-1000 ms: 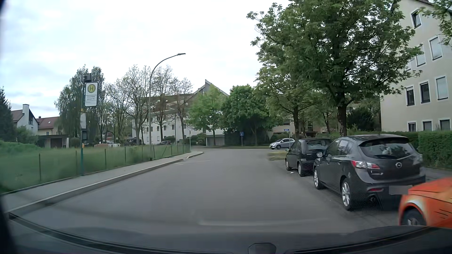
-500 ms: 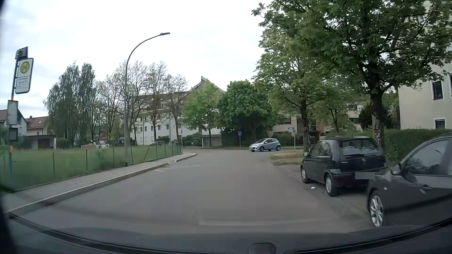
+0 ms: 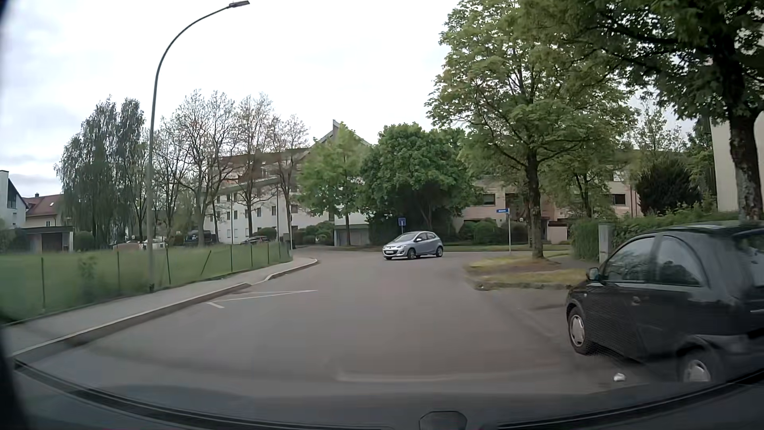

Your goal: Follow the waypoints while adhering to traffic rules and regulations

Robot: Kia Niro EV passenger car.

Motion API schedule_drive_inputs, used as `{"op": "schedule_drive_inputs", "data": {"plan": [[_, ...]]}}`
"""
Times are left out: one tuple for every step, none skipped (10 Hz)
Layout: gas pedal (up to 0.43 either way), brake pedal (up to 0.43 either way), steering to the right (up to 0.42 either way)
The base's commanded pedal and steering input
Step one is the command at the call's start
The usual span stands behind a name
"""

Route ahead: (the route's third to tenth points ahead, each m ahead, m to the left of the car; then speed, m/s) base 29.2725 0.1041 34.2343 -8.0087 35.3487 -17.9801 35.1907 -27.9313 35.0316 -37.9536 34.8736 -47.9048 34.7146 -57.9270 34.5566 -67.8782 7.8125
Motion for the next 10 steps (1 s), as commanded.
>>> {"op": "schedule_drive_inputs", "data": {"plan": [[0.0,0.0,0.004],[0.0,0.0,0.003],[0.0,0.0,0.001],[0.0,0.0,0.0],[0.0,0.0,-0.002],[0.0,0.0,-0.003],[0.0,0.0,-0.002],[0.0,0.0,-0.003],[0.0,0.006,-0.004],[0.0,0.006,-0.006]]}}
